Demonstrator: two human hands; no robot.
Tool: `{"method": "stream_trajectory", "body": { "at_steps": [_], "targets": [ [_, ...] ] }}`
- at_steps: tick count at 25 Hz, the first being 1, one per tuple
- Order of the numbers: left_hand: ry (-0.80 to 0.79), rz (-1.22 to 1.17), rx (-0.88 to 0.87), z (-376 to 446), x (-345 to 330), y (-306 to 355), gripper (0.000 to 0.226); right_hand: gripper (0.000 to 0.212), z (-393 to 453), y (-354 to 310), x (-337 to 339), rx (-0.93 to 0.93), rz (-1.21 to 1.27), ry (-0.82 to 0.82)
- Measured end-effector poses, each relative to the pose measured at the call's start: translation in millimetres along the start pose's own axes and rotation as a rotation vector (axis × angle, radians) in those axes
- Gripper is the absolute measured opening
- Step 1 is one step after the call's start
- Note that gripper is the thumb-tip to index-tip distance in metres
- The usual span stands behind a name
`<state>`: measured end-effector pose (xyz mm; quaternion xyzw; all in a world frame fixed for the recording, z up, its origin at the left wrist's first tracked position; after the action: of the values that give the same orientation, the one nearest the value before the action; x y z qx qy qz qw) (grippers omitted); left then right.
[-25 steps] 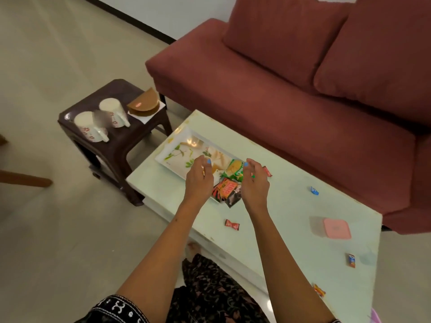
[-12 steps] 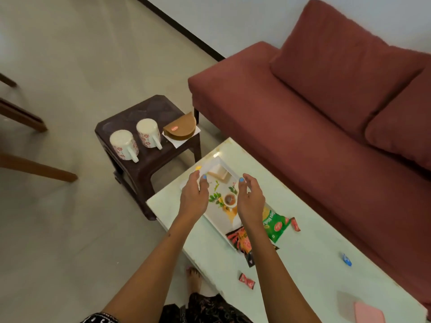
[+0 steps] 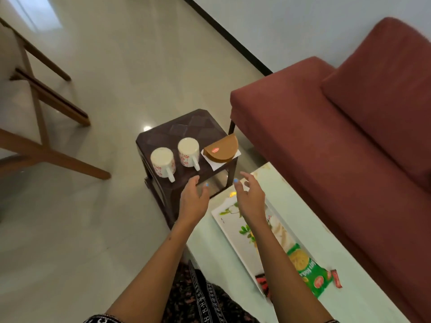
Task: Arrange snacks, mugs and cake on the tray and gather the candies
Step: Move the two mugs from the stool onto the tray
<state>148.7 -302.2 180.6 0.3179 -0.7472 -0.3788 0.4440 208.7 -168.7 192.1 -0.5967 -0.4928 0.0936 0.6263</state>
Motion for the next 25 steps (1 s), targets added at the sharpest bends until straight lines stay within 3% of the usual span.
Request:
{"method": "stream_trajectory", "body": {
  "at_steps": [2, 7, 11, 13, 18, 25],
  "targets": [
    [0.046, 0.061, 0.018, 33, 20, -6, 0.025, 0.038, 27, -15, -23, 0.029, -0.05, -0.067],
    [0.123, 0.261, -0.011, 110, 68, -9, 0.014, 0.049, 88, -50, -83, 0.061, -0.191, -0.243],
    [-0.086, 0.755, 0.062, 162, 88, -20, 0.077, 0.061, 129, -68, -131, 0.136, -0.419, -0.361],
    [-0.193, 0.865, 0.112, 182, 92, -26, 0.088, 0.068, 145, -71, -152, 0.145, -0.538, -0.401],
    [-0.363, 0.799, 0.201, 203, 94, -45, 0.088, 0.073, 169, -65, -185, 0.187, -0.778, -0.467],
    [-0.355, 0.73, 0.153, 216, 96, -58, 0.093, 0.077, 181, -51, -203, 0.146, -0.802, -0.529]
  ]
}}
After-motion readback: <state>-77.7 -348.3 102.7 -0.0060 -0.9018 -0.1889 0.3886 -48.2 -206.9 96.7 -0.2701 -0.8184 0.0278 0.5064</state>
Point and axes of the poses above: each hand's wrist, its own z-axis towards the middle knuckle, its own x-axis out of the back of the hand, y = z × x, the point moved 1 cm from there along z, towards the middle knuckle, and after that the axes turned 3 degrees about -y, right-handed, at the moved point
